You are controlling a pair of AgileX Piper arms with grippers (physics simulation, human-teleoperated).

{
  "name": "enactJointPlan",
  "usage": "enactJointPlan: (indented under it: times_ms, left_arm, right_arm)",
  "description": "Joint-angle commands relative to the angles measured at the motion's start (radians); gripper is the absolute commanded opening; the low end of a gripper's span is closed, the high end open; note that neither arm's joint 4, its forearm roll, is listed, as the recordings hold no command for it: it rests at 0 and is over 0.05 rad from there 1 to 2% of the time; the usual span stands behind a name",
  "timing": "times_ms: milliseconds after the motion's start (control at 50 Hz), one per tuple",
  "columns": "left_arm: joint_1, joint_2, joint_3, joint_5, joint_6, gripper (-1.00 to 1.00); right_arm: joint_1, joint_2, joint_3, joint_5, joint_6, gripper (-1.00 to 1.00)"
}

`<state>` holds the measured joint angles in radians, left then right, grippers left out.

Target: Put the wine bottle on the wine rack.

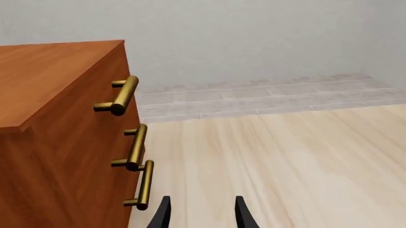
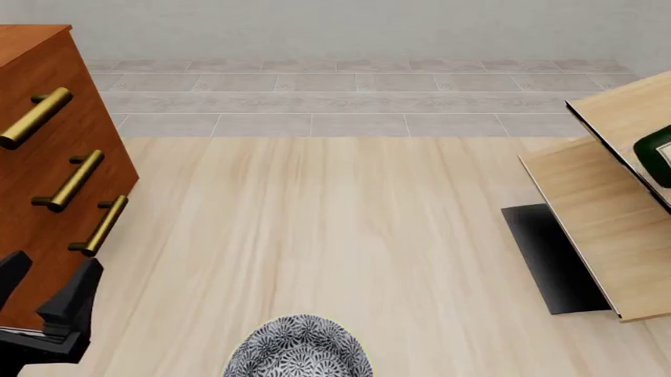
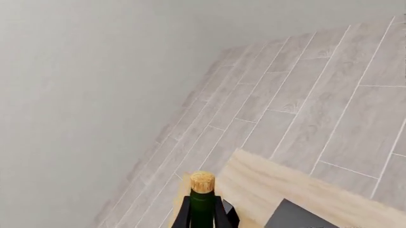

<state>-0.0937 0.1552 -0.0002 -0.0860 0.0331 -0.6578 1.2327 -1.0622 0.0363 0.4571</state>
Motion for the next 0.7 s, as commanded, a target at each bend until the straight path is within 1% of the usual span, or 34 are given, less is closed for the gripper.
enactJointPlan:
  times_ms: [20,120,400,520,700]
  left_arm:
    - [0.000,-0.005,0.000,0.006,-0.001,1.00]
    - [0.003,-0.022,0.000,0.024,-0.001,1.00]
    - [0.003,-0.012,0.000,0.016,-0.004,1.00]
    - [0.003,-0.016,0.000,0.019,-0.003,1.00]
    - [0.003,-0.021,0.000,0.025,-0.001,1.00]
  right_arm:
    - [-0.004,0.048,0.021,0.007,0.037,-1.00]
    - [-0.014,0.058,0.012,0.009,0.050,-1.00]
    - [-0.019,0.062,0.011,0.010,0.047,-1.00]
    - [-0.019,0.065,0.022,-0.002,0.070,-1.00]
    - [-0.024,0.067,0.034,-0.012,0.068,-1.00]
